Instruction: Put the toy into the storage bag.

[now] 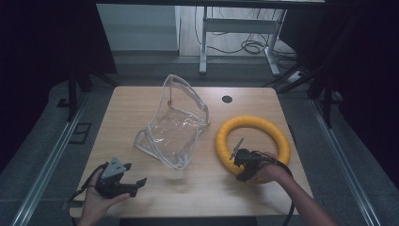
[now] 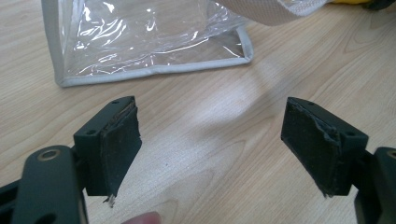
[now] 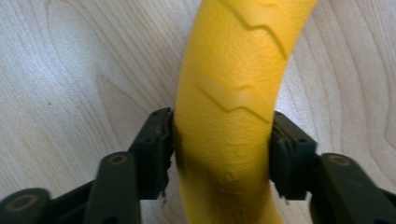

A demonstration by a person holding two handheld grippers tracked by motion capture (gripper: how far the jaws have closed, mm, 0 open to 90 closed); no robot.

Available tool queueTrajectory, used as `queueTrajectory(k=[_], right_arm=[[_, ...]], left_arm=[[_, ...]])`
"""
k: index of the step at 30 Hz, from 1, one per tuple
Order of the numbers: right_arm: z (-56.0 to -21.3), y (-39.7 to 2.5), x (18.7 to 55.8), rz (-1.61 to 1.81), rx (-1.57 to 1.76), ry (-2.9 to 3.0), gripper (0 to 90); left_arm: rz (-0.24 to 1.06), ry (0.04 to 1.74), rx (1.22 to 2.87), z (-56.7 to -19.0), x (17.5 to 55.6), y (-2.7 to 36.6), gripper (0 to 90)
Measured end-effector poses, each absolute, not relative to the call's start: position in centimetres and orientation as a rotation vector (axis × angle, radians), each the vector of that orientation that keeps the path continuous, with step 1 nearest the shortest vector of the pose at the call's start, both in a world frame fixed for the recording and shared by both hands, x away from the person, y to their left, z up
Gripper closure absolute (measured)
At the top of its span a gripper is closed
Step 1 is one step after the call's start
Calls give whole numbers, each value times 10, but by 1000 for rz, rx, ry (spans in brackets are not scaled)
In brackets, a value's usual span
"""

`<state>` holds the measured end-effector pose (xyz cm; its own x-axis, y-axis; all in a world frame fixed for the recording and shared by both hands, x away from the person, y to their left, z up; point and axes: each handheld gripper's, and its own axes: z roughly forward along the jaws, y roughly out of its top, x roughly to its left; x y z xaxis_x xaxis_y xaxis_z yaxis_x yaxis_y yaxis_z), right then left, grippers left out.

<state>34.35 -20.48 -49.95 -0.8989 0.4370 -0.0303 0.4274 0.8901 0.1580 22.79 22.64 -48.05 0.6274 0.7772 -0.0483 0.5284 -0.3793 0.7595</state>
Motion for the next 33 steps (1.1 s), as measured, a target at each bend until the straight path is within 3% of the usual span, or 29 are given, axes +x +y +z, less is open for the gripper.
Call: queueTrajectory(k=[13, 33], right_arm=[[-495, -206, 347, 251, 679, 3004, 516], [-452, -212, 345, 528, 717, 2933, 521]], left_arm=[[413, 1021, 2071, -480, 228, 228, 195], [419, 1027, 2056, -478, 228, 229, 196]])
